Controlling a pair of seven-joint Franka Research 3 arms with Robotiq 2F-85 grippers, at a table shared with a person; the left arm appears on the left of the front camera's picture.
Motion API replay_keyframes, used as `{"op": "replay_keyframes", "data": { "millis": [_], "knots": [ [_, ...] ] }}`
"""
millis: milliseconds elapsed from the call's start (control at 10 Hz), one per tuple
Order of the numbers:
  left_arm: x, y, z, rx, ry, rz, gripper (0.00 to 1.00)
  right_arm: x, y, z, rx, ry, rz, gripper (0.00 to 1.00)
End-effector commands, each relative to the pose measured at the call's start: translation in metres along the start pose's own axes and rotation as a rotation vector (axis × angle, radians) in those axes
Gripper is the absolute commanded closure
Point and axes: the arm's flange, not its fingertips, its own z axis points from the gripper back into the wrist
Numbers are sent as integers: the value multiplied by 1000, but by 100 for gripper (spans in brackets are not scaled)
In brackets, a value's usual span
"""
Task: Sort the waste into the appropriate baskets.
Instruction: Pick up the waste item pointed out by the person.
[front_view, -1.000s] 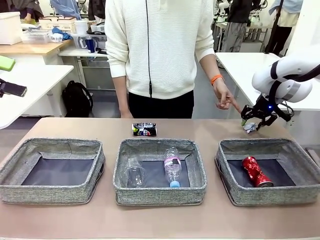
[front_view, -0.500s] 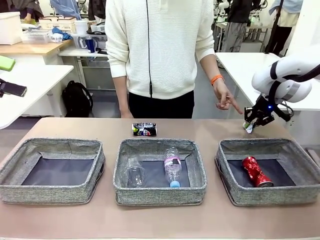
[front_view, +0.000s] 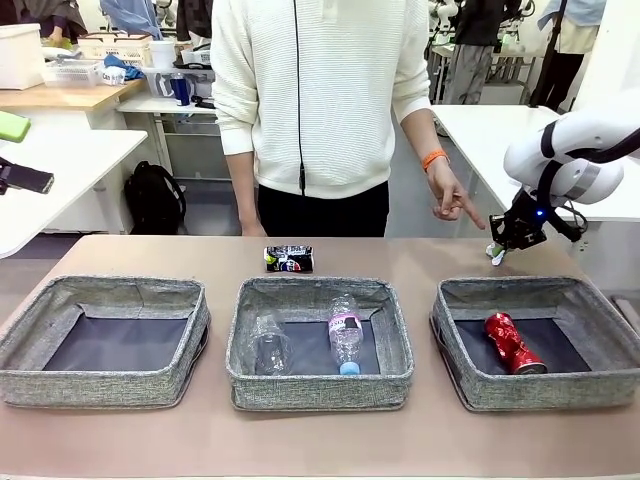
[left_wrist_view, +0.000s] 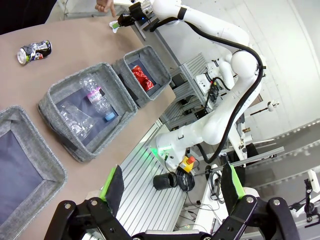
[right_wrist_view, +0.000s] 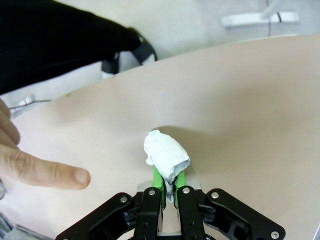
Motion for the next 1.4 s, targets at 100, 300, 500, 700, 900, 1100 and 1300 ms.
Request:
{"op": "replay_keyframes", "data": {
  "millis": [100, 300, 500, 700, 900, 1100, 1300],
  "knots": [
    [0, -1, -3, -15, -6, -23, 0, -22, -11, 28, 76, 23, -140, 100],
    [0, -1, -3, -15, -6, -23, 0, -70, -21, 96, 56, -27, -288, 100],
    [0, -1, -3, -15, -6, -23, 0, -132, -2, 183, 150, -81, -476, 100],
    [0, -1, -3, -15, -6, -23, 0, -204, 43, 250, 245, -122, -443, 100],
    [0, -1, -3, -15, -6, -23, 0, -255, 89, 269, 240, -168, -229, 100],
    [0, -1, -3, -15, -6, -23, 0, -239, 72, 280, 238, -140, -312, 100],
    [0, -1, -3, -15, -6, -23, 0, -239, 72, 280, 238, -140, -312, 100]
  ]
}}
